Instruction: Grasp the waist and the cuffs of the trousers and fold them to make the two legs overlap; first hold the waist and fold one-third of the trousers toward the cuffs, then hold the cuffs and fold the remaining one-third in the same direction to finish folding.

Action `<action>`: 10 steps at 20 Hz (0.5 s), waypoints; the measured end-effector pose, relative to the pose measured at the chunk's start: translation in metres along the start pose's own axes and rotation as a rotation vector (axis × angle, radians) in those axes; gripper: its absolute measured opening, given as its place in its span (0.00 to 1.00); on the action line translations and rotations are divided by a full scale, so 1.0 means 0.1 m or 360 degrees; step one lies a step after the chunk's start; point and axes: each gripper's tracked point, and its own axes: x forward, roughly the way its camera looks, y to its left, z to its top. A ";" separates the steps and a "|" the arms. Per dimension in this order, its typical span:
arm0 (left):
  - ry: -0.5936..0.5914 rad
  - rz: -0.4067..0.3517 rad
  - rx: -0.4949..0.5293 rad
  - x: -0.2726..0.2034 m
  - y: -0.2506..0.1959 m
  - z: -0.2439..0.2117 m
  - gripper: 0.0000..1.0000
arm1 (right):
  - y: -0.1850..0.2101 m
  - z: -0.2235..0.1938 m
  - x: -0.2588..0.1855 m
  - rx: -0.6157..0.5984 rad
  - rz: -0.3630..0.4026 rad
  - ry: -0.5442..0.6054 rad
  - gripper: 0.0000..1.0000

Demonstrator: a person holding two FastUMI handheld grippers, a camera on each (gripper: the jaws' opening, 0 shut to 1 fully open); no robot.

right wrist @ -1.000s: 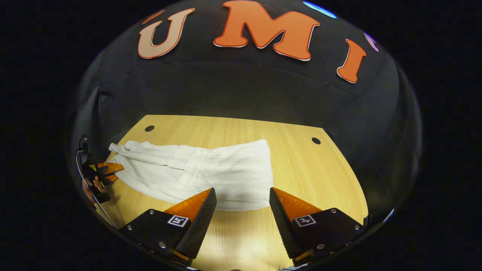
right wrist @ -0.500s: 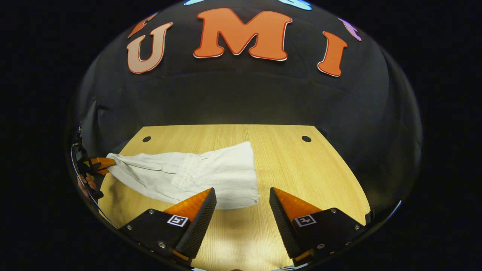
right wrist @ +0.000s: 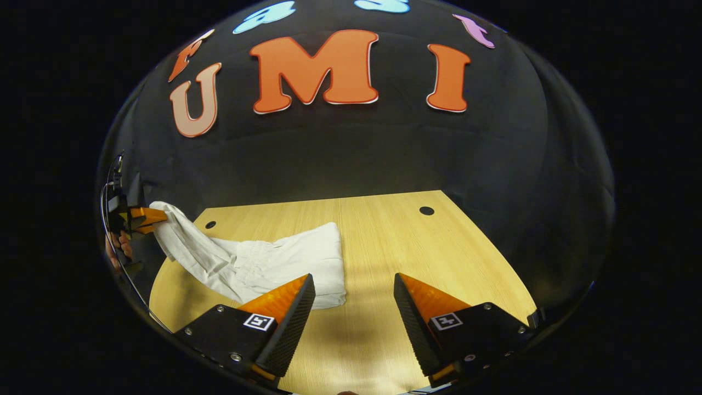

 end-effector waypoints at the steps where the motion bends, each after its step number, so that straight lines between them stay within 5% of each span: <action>1: 0.0024 0.0015 0.0055 0.05 -0.17 -0.03 0.10 | -0.09 0.00 -0.01 0.0021 -0.0001 -0.0003 0.87; 10: 0.0130 -0.0078 0.0505 0.44 -1.81 -0.48 0.10 | -0.75 0.01 -0.09 0.0070 -0.0024 -0.0066 0.89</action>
